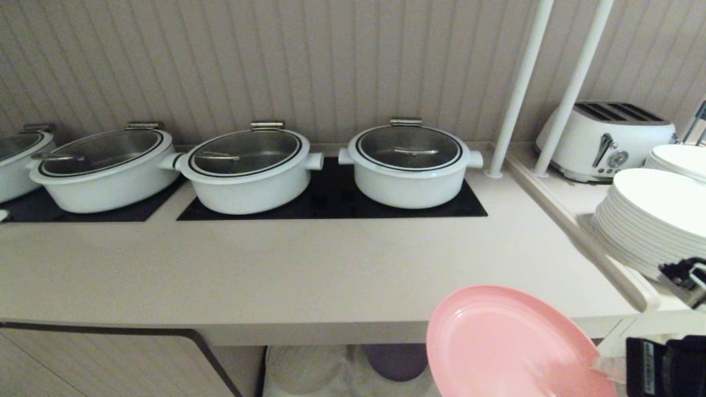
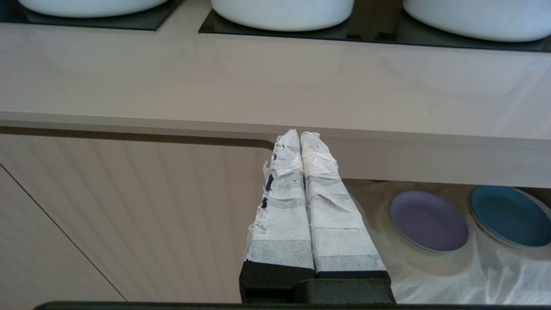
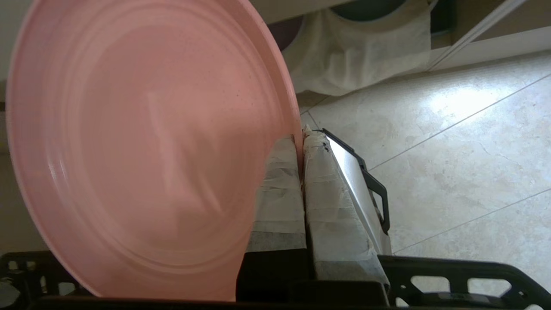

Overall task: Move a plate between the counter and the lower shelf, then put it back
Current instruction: Put the plate

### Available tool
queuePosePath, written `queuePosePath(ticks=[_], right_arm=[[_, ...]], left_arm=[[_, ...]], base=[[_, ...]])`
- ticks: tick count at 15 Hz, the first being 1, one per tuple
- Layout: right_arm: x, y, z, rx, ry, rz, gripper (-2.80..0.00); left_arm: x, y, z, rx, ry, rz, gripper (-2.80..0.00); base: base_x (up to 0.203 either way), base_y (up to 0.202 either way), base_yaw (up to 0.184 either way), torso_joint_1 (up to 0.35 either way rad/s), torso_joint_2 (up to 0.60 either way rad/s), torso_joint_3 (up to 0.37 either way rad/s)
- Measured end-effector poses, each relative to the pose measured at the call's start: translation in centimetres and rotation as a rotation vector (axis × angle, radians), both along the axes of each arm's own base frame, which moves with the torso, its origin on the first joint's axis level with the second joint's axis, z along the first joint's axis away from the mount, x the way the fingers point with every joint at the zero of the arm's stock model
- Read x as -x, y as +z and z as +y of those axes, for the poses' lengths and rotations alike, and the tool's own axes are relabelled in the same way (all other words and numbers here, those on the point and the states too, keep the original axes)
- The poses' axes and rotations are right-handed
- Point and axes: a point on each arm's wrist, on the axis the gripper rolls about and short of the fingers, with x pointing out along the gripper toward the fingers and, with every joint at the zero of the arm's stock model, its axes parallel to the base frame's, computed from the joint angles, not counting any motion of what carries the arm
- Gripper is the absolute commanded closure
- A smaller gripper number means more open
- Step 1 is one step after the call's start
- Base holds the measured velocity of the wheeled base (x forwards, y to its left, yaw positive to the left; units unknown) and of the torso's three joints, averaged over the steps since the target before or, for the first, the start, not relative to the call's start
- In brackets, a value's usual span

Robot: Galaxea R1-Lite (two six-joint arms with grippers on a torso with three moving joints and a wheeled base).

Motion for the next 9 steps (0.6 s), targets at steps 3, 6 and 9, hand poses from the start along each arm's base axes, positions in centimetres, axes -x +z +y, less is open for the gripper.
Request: queuePosePath(ticks=[3,6,9], right_arm=[[-3.7,0.9,0.5,-0.003,-0.052,0.017,0.00],[-9.2,1.5,0.4,-0.013,-0.127,0.007,0.00],[-14.4,0.8,0.4,-0.025,-0.173,0.022,0.00]], left_arm=[[0.0,0.0,0.0,0.000,0.000,0.000,0.00],[0.0,0.0,0.0,0.000,0.000,0.000,0.00],[0.0,0.0,0.0,0.000,0.000,0.000,0.00]], base=[[0.000,0.000,0.000,0.000,0.00,0.000],[0.000,0.000,0.000,0.000,0.00,0.000],[0.000,0.000,0.000,0.000,0.00,0.000]])
